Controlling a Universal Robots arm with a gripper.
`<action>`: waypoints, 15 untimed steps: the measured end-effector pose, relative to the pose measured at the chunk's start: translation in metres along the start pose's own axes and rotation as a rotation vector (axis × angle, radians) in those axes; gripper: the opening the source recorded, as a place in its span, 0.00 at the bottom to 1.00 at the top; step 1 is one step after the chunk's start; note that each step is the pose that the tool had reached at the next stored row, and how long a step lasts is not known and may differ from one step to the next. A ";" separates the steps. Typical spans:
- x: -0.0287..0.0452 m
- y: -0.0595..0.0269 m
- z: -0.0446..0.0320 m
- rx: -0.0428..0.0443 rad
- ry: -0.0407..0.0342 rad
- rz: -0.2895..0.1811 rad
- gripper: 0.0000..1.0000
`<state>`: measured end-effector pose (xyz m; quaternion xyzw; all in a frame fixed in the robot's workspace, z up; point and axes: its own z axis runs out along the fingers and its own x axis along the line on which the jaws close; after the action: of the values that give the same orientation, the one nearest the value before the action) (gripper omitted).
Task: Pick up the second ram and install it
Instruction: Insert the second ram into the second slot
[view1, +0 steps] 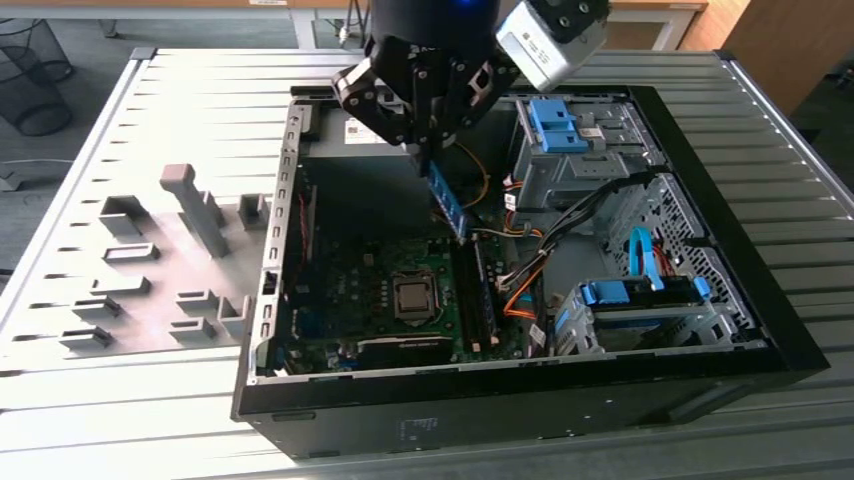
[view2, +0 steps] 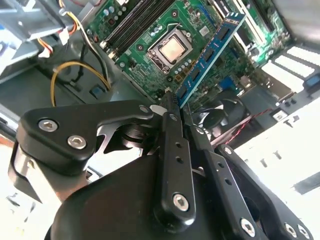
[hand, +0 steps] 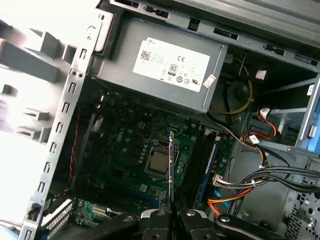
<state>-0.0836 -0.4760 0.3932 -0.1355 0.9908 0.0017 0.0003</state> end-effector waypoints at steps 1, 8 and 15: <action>0.0000 0.0000 0.0002 0.0000 -0.0001 0.018 0.14; 0.0000 0.0000 0.0017 0.0002 -0.0004 0.146 0.14; 0.0000 0.0000 0.0029 0.0003 -0.0009 0.270 0.14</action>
<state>-0.0836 -0.4760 0.3903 -0.0008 1.0000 0.0016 0.0006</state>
